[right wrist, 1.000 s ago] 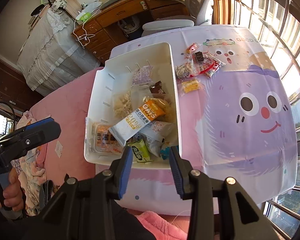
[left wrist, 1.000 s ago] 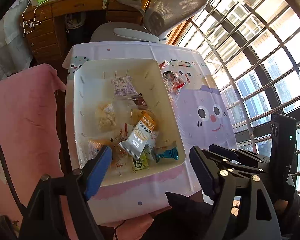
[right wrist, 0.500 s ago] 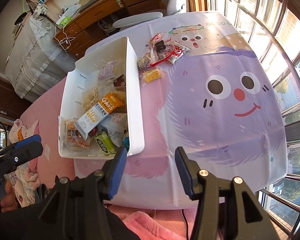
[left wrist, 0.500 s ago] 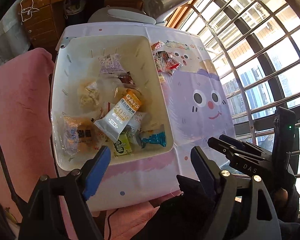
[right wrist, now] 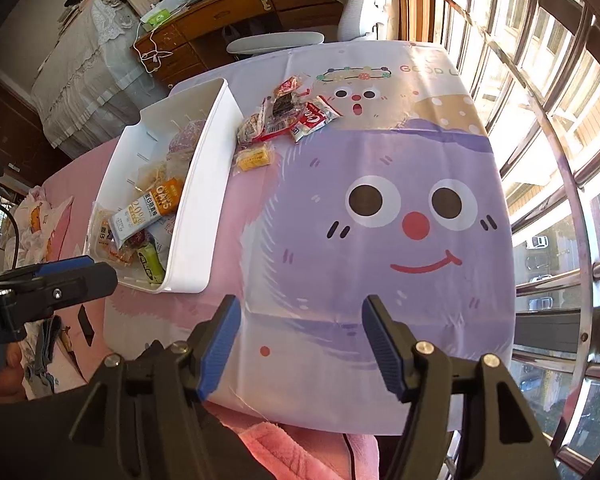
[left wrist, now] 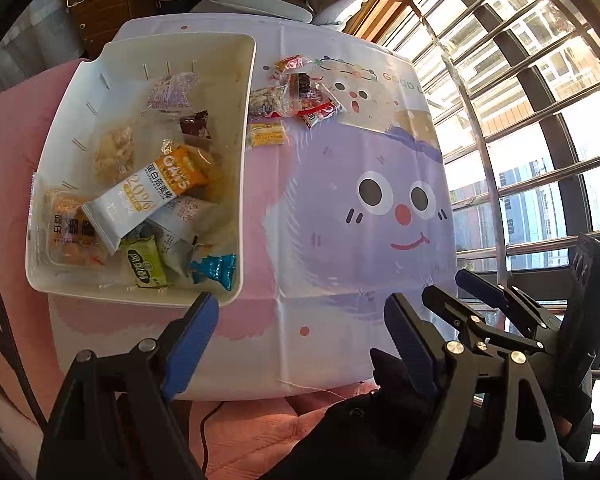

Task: Organize snacks
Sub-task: 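Withdraw both tools from the tray toward the snacks on the tablecloth, then grasp a clear bag with the left tool while the right tool grasps the dark-filled clear bag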

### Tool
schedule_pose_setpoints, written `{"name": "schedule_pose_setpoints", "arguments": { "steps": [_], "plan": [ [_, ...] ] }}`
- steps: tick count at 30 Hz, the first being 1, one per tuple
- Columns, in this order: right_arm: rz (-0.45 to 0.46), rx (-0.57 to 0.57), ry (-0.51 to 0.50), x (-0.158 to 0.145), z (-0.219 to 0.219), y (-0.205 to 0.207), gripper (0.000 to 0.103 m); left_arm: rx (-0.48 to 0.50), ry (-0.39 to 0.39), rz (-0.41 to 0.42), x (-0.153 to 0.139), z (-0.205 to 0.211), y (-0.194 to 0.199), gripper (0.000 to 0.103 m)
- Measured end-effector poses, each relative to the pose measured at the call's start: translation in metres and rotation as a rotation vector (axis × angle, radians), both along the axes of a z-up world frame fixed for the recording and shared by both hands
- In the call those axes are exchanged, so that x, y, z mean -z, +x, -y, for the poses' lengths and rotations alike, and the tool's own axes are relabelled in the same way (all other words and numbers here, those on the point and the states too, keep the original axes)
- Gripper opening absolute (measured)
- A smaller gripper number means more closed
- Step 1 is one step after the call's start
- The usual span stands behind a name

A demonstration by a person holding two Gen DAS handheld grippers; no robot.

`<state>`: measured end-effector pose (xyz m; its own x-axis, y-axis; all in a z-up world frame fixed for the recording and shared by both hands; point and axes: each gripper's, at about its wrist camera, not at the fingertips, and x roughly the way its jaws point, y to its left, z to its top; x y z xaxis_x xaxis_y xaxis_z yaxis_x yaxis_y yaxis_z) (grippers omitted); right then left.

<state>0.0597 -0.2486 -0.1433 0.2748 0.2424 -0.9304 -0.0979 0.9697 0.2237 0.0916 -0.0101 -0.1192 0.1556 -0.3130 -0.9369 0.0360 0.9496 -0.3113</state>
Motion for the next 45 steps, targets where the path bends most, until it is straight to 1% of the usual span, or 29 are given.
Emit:
{"name": "schedule_pose_setpoints", "arguments": {
  "steps": [4, 7, 12, 15, 20, 22, 28, 33, 39, 45],
  "plan": [
    [0.036, -0.054, -0.004, -0.005, 0.022, 0.007, 0.066, -0.053, 0.011, 0.023, 0.0, 0.027, 0.003, 0.084],
    [0.068, -0.091, -0.006, -0.006, 0.034, 0.015, 0.067, -0.095, 0.035, 0.059, -0.002, 0.042, 0.01, 0.084],
    [0.082, -0.102, 0.03, -0.004, 0.05, 0.037, 0.067, -0.156, 0.105, 0.142, -0.004, 0.057, 0.025, 0.084],
    [0.088, -0.11, 0.031, 0.001, 0.053, 0.057, 0.067, -0.196, 0.14, 0.178, 0.0, 0.062, 0.039, 0.084],
    [0.094, -0.15, 0.034, 0.014, 0.051, 0.098, 0.067, -0.255, 0.146, 0.217, 0.01, 0.065, 0.064, 0.084],
    [0.081, -0.162, 0.035, 0.02, 0.05, 0.116, 0.067, -0.282, 0.15, 0.228, 0.014, 0.065, 0.073, 0.084],
    [0.058, -0.172, 0.114, 0.033, 0.047, 0.168, 0.067, -0.345, 0.17, 0.254, 0.031, 0.063, 0.102, 0.084],
    [0.055, -0.163, 0.174, 0.042, 0.044, 0.207, 0.067, -0.357, 0.206, 0.252, 0.049, 0.067, 0.126, 0.084],
    [0.018, -0.17, 0.255, 0.058, 0.035, 0.246, 0.067, -0.328, 0.295, 0.28, 0.064, 0.079, 0.149, 0.084],
    [-0.046, -0.183, 0.315, 0.082, 0.022, 0.275, 0.066, -0.313, 0.386, 0.303, 0.081, 0.089, 0.164, 0.079]
  ]
}}
